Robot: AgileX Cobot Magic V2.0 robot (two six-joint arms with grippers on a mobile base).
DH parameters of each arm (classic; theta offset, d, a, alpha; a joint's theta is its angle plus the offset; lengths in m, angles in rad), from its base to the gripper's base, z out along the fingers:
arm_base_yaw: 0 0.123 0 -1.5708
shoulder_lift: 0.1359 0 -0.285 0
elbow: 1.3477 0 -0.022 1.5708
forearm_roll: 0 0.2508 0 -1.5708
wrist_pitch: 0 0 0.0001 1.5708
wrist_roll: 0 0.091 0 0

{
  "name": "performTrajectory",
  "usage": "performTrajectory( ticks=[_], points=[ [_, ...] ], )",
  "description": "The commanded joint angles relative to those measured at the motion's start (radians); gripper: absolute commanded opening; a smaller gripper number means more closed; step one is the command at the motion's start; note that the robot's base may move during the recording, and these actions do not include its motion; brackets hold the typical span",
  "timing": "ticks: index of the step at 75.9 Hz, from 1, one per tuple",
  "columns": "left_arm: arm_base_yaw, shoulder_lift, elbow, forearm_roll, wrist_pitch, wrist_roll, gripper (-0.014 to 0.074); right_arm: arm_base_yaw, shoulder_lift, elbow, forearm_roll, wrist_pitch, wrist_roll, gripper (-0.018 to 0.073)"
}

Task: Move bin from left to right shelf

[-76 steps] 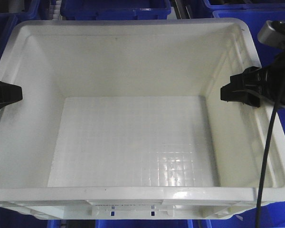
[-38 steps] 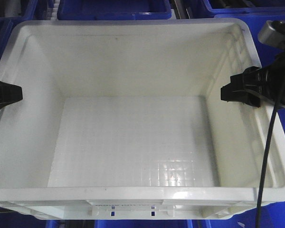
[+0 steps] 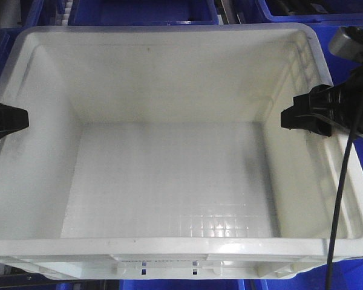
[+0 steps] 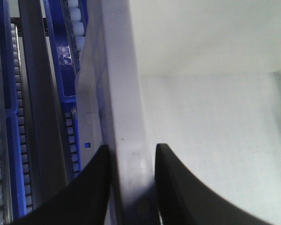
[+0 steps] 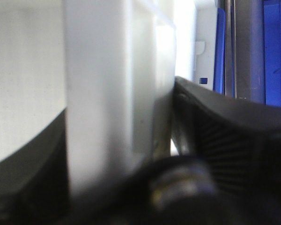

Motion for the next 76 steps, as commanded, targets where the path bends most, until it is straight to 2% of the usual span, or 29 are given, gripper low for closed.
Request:
performTrajectory(
  ticks=[1, 76],
  points=[
    [-0.008, -0.029, -0.044, -0.075, -0.128, 0.016, -0.0006, 0.003, -0.033, -0.044, 0.112, -0.075, -0.025, -0.0006],
    [-0.008, -0.029, -0.044, -0.075, -0.128, 0.016, -0.0006, 0.003, -0.033, -0.044, 0.112, -0.075, -0.025, -0.0006]
  ],
)
